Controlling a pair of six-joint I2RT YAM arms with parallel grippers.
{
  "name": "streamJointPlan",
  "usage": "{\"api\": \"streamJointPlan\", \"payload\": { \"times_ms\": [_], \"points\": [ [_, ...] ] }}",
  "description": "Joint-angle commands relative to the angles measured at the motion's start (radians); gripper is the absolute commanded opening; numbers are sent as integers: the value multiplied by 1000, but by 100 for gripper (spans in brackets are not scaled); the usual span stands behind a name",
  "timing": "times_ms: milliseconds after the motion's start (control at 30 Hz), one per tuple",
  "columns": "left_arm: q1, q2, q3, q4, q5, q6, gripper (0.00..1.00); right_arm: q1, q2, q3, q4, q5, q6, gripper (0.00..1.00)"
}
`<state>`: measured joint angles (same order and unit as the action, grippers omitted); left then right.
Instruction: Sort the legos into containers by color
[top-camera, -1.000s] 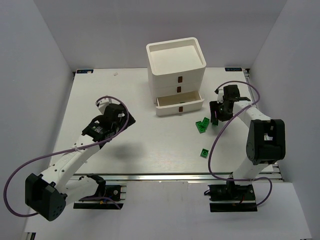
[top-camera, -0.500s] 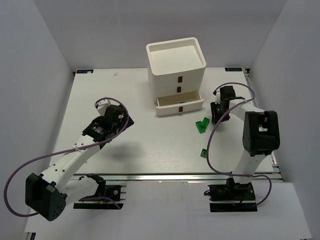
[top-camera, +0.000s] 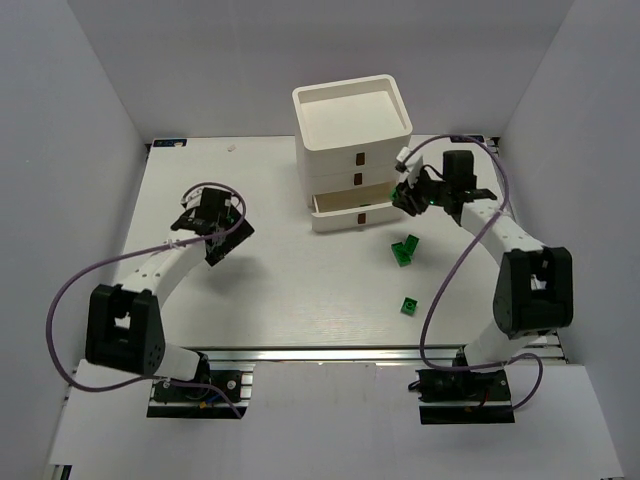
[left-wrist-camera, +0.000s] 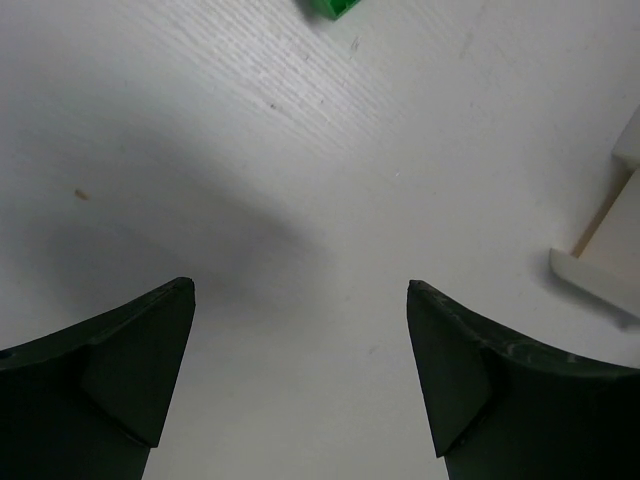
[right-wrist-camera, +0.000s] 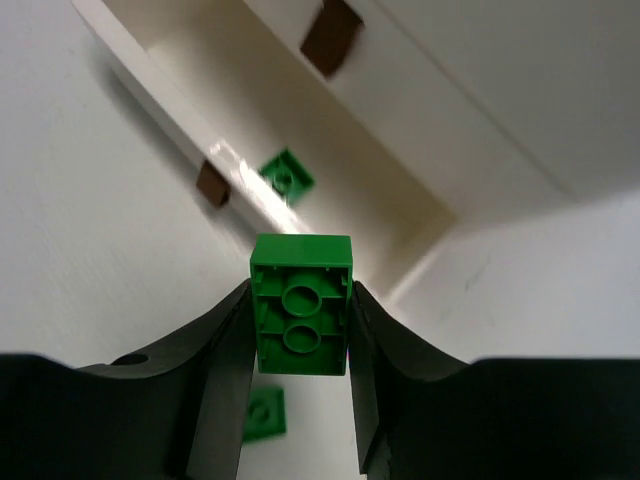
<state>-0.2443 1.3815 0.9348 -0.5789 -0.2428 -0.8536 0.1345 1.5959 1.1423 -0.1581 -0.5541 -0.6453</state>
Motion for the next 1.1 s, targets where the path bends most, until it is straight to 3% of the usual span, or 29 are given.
{"api": "streamJointPlan", "payload": {
  "times_ms": [0,233,333,367,433,733,833,867,933,1067],
  "points": [
    [57,39,90,63,140,18,96,36,102,80,126,-130,-129,0],
    [132,123,145,102,237,2,97,89,252,192,241,-26,-136,1],
    [158,151,151,113,283,-1,97,103,289,252,204,-3,-136,26],
    [158,159,160,113,289,-1,97,103,291,261,200,2,-136,42],
    [181,182,171,120,296,-1,97,108,285,252,196,6,-128,55],
    [221,356,306,157,318,-18,87,102,193,201,184,-4,-37,57],
    [231,430,387,126,297,-21,86,94,129,179,183,-23,47,48],
    [240,447,409,120,289,-18,86,91,107,166,181,-38,70,40],
    [240,508,487,62,266,-9,86,86,44,117,181,-92,125,33],
    [240,609,632,-47,216,17,86,89,-54,13,206,-139,182,39]
  ]
}}
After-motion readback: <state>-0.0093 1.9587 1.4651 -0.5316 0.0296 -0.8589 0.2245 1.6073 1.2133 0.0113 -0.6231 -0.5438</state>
